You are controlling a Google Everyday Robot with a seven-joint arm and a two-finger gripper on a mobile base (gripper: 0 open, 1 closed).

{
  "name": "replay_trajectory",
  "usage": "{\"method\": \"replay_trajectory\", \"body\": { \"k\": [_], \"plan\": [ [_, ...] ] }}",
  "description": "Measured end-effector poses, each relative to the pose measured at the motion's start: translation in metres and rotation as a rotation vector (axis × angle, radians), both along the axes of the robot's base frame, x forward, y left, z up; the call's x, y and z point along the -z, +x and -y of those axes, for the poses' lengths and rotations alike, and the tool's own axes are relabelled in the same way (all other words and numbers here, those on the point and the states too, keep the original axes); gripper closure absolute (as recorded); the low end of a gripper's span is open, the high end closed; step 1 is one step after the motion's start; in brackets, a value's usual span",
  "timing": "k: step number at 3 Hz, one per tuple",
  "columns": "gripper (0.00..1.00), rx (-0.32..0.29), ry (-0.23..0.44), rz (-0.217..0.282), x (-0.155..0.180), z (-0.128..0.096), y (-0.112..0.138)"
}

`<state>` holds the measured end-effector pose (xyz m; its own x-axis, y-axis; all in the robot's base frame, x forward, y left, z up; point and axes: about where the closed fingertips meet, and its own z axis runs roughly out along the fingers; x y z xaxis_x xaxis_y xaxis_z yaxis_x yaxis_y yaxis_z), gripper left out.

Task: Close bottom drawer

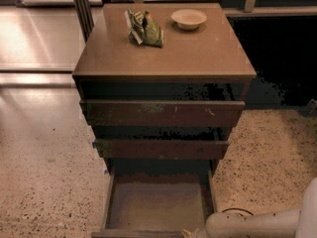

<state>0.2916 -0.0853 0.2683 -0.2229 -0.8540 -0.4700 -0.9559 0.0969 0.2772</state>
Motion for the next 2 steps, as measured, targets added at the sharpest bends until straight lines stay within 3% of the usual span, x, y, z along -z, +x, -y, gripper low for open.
{"method": "replay_trajectory", "body": {
  "k": [1, 2],
  "plan": [
    [0.00, 0.000, 0.000, 0.000, 0.0000, 0.0000, 0.0000],
    [0.00, -0.007, -0.011, -0.060, -0.0009, -0.0027, -0.0007]
  ]
}}
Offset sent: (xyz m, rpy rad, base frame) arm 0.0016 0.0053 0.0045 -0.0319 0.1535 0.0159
